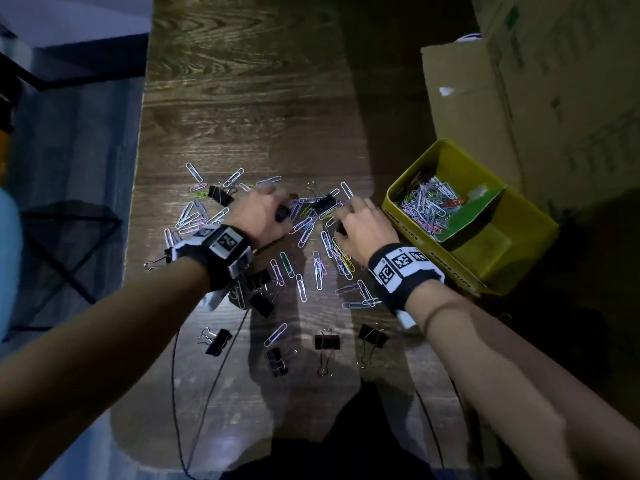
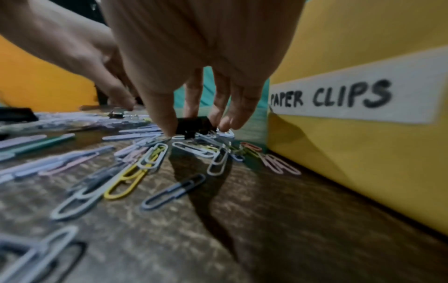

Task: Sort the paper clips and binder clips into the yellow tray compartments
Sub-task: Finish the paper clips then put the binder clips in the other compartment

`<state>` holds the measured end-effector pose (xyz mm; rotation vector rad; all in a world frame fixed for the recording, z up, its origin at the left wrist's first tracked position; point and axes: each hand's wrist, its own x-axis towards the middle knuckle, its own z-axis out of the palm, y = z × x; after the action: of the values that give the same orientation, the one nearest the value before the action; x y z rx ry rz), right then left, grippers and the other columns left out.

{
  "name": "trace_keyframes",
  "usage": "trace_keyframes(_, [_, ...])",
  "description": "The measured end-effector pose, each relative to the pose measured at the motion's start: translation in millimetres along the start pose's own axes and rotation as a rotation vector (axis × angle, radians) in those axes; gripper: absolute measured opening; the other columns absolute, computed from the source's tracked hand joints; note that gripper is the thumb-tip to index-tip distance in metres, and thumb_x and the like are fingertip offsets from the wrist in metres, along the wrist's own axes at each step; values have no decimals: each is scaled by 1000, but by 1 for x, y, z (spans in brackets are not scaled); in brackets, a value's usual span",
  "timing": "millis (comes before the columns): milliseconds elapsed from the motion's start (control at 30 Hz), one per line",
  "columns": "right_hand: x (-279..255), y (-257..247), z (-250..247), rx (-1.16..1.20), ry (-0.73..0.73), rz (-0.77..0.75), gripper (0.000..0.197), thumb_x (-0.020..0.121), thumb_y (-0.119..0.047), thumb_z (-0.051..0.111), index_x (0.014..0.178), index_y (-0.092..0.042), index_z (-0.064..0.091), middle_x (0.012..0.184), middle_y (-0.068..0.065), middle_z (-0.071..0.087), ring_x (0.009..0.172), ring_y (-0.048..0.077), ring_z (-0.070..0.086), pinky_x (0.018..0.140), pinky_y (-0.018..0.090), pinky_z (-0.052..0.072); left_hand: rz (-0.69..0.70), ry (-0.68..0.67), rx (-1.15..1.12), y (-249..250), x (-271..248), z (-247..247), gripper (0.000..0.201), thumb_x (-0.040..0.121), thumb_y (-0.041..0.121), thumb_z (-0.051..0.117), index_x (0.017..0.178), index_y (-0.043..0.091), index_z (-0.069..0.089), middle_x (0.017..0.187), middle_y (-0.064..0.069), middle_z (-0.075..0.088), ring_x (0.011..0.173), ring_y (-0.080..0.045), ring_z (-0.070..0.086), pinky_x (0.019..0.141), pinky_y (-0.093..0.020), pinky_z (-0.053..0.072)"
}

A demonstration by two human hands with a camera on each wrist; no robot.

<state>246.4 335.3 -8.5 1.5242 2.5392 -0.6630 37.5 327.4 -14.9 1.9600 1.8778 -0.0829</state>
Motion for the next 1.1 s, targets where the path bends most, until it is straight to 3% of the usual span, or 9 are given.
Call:
trace_keyframes(100, [-20,4,-12,186,69,57,30,88,-24,60,115,-13,58,123,10,46,109,26,52,95,36,47,3,87,32,4,28,-14,36,80,22,59,115,13,54,112,-14,49,103,-36,51,82,-47,49])
trace_keyframes(200, [-53,12,-17,291,68,158,28,84,-20,65,110,-13,61,123,9,46,101,26,57,94,35,48,-51,-14,90,11,60,-24,41,83,18,57,124,17,50,121,-15,44,112,-37,46,90,-48,44])
trace_keyframes(300, [-96,32,6,368,82,254,27,75,-10,70,102,-13,68,115,10,53,97,27,60,92,24,41,-14,-6,209,23,70,-25,47,84,39,59,127,24,47,127,-16,41,116,-39,41,94,-51,39])
trace_keyframes(367, [-123,50,26,368,173,379,27,67,-9,73,92,-18,70,111,7,57,90,27,62,85,31,48,117,55,250,36,66,-21,50,83,53,55,125,27,49,127,-14,42,116,-36,41,93,-50,35])
trace_keyframes(433, [-142,62,42,336,236,486,26,65,-10,74,88,-22,70,111,4,57,92,28,61,85,41,50,225,-11,298,46,59,-12,55,81,60,52,125,28,49,123,-11,44,114,-32,43,93,-50,34])
trace_keyframes(567, [-165,75,64,355,371,517,32,67,-7,70,89,-28,61,110,-4,44,100,30,55,84,56,47,263,-122,292,46,54,2,51,84,49,57,127,22,49,121,-10,49,112,-30,47,93,-48,34])
trace_keyframes(833, [-180,60,53,176,288,634,30,64,-16,74,93,-21,68,118,12,54,111,31,49,94,47,42,221,41,179,39,71,-20,27,88,25,56,114,17,60,115,-9,60,111,-30,52,92,-44,33])
trace_keyframes(1000, [-158,17,49,150,287,372,22,75,-37,62,96,-28,63,102,1,56,96,24,53,84,39,41,300,63,227,57,80,-18,30,89,20,51,118,17,58,111,-12,54,108,-32,49,88,-46,39])
trace_keyframes(1100, [-147,3,63,198,159,121,26,75,-30,63,101,-26,63,99,2,58,90,26,57,73,37,48,414,-76,228,79,70,4,47,94,31,45,139,20,37,141,-13,37,130,-31,34,103,-51,33])
